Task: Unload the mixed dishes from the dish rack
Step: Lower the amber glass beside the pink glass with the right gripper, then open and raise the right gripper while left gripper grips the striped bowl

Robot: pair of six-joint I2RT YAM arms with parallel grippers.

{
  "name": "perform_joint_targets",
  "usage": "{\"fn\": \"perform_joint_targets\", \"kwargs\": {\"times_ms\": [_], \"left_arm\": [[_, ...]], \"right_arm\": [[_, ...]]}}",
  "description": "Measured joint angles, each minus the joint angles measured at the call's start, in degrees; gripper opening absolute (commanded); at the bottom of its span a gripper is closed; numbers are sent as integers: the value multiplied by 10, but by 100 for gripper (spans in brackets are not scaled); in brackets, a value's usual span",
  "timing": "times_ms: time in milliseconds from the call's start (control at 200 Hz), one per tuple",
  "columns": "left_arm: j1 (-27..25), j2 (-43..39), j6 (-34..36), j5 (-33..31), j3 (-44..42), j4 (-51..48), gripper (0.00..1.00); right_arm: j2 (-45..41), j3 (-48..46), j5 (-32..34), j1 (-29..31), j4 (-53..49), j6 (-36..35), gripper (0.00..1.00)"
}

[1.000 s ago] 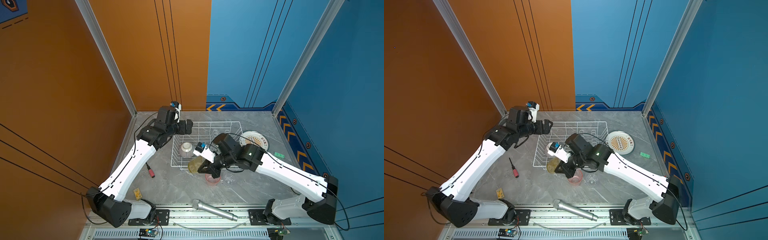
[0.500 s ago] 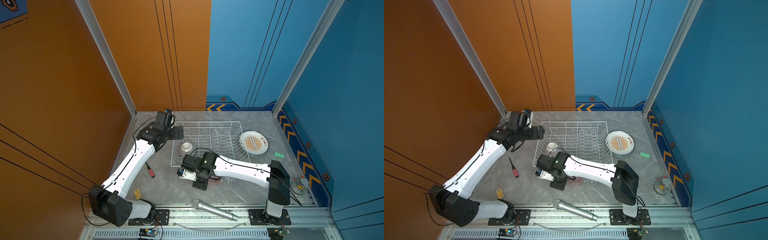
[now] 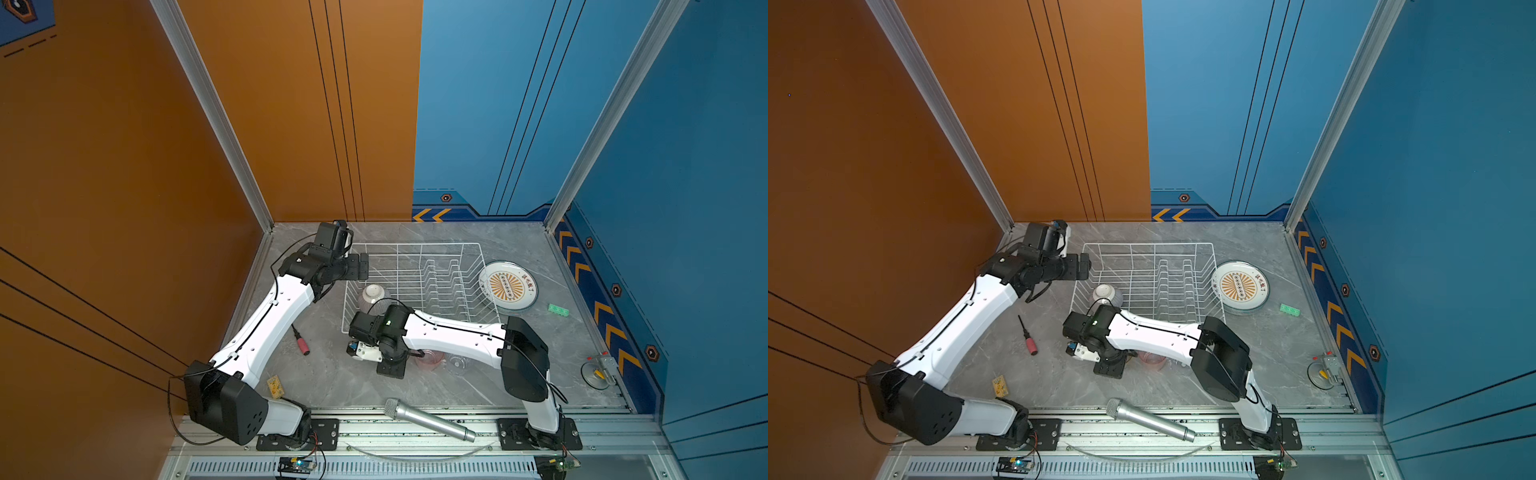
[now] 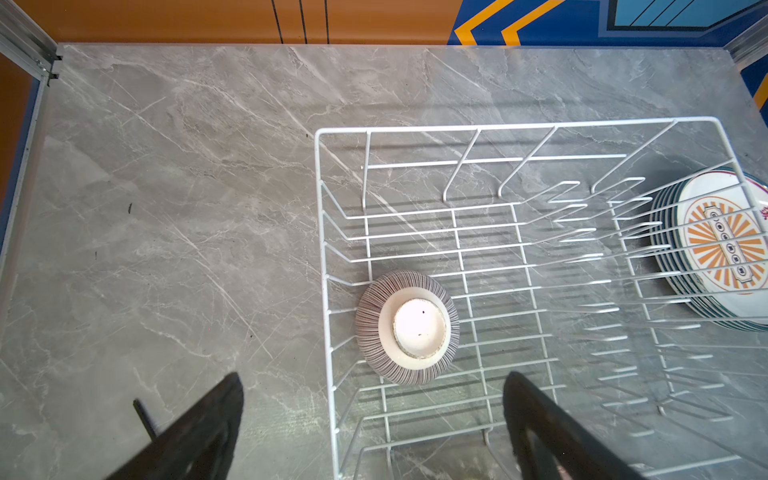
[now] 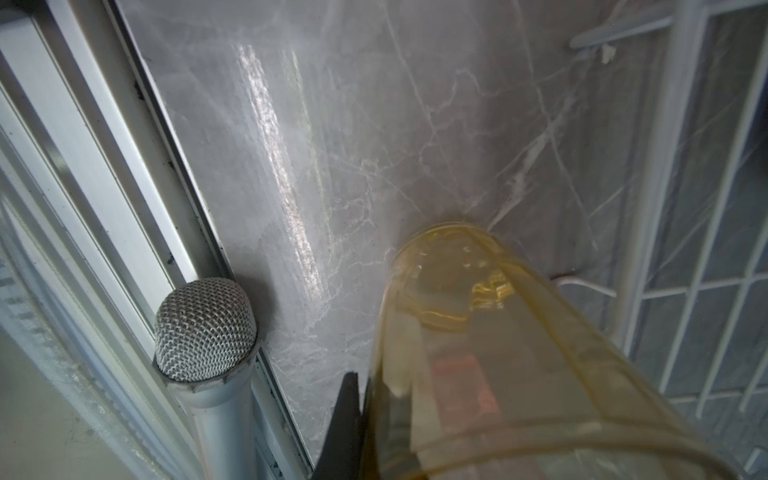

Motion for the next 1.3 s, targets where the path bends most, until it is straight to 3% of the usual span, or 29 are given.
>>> {"fn": "perform_joint_targets", "kwargs": {"times_ms": [160, 376, 706, 806, 976, 1142, 1297], "left_arm": [[0, 9, 1, 3, 0, 0, 98], [0, 15, 5, 8, 0, -2, 98], [-14, 33, 22, 2, 5, -28, 98], [-27, 42, 31, -3, 12, -40, 98], [-44, 66, 43, -5, 26, -60, 99], [-71, 110, 52, -11, 58, -94, 96], [-105, 155, 58, -25, 85, -128, 77]], "right_arm": [[12, 5, 4, 0, -6, 0, 2], [25, 14, 10, -1, -11, -6, 35], [7, 14, 14, -1, -12, -10, 65], [-48, 10, 2, -7, -5, -9, 78], [-199, 2, -46, -53, 25, 6, 83], [-329, -57, -80, -144, 75, 45, 86], [-400, -155, -99, -241, 126, 96, 89]]}}
